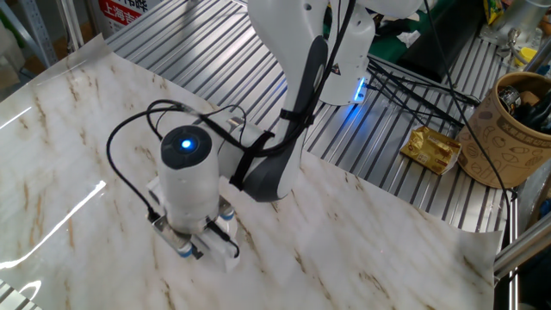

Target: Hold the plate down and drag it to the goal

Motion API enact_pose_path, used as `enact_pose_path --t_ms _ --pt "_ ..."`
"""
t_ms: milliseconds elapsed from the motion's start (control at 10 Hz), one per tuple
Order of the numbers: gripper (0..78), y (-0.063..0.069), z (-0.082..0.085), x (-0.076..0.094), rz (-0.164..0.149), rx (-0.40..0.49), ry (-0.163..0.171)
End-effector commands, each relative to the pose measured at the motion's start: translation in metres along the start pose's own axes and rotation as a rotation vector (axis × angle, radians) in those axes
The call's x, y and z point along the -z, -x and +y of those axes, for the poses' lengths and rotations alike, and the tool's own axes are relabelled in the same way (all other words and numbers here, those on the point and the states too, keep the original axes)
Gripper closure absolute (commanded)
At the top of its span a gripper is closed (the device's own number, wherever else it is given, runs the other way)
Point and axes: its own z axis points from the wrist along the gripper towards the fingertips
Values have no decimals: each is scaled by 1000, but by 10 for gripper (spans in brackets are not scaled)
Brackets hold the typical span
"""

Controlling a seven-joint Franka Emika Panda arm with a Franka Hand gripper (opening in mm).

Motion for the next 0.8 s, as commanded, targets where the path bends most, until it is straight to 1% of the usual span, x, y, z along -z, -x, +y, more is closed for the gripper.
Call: enact_pose_path --t_ms 100,400,500,600,800 --pt "776 -10 -4 0 -4 -1 2" --pt "776 -20 -8 0 -4 4 3" --pt "776 -22 -9 0 -3 5 3" --pt "776 -26 -10 4 3 1 5" --pt "776 -31 -4 7 5 -25 6"
